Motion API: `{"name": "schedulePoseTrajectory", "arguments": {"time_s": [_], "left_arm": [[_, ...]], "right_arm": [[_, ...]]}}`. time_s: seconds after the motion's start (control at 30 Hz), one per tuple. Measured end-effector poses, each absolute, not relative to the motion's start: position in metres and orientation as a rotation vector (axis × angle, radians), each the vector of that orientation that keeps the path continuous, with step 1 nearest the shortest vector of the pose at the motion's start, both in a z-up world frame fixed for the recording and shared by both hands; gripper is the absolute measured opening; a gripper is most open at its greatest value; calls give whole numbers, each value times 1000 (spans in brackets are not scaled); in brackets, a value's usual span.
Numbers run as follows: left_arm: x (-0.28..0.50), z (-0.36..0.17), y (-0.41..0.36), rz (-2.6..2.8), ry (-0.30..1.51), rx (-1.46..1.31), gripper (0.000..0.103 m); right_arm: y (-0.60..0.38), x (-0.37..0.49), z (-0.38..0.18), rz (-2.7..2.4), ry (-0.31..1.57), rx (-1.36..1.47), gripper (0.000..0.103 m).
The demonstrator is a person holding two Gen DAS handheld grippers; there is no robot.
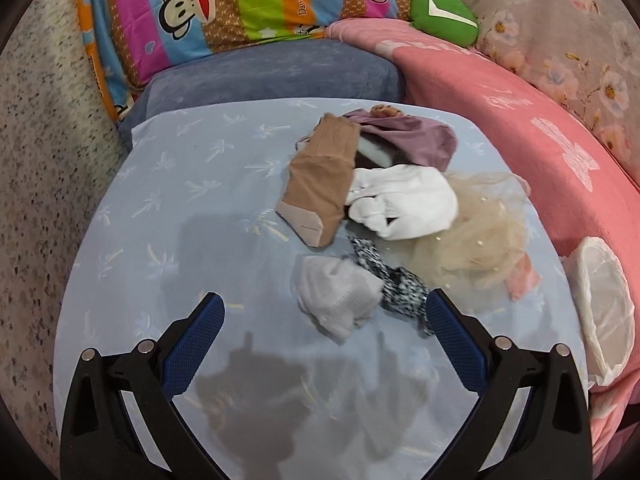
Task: Collect trash
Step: 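Grasp the grey sock with the left tool while the right grasps the leopard scrunchie, then carry both items over the wastebasket and open both tools to drop them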
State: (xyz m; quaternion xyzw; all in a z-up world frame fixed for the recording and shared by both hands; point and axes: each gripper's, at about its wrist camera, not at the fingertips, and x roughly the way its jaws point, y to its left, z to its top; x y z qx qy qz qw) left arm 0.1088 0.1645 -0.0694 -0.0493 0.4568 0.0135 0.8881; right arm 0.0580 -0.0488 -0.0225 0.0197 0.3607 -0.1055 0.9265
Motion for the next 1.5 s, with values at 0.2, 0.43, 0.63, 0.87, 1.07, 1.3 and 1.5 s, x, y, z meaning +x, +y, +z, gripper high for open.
{"name": "schedulePoseTrajectory", "arguments": {"time_s": [0.2, 0.43, 0.63, 0.87, 1.07, 1.3, 1.5], "left_arm": [[128, -93, 182, -43, 986, -157, 96], [136, -120, 189, -169, 1085, -289, 57], [123, -115, 198, -234, 1067, -346, 33], [116, -110, 214, -213, 1041, -340, 29], [120, -105, 209, -188, 1038, -317, 29], [116, -87, 196, -167, 999, -242, 29], [111, -57, 167, -193, 932, -180, 29]], "right_arm": [[-9, 95, -38, -126, 748, 35, 97], [28, 125, -69, -47, 816, 47, 97], [55, 132, -97, 29, 892, 37, 69], [82, 139, -133, 137, 989, 56, 49], [94, 144, -160, 168, 1063, 31, 12], [82, 125, -128, 175, 994, 56, 5], [51, 108, -68, 149, 864, 105, 5]]}}
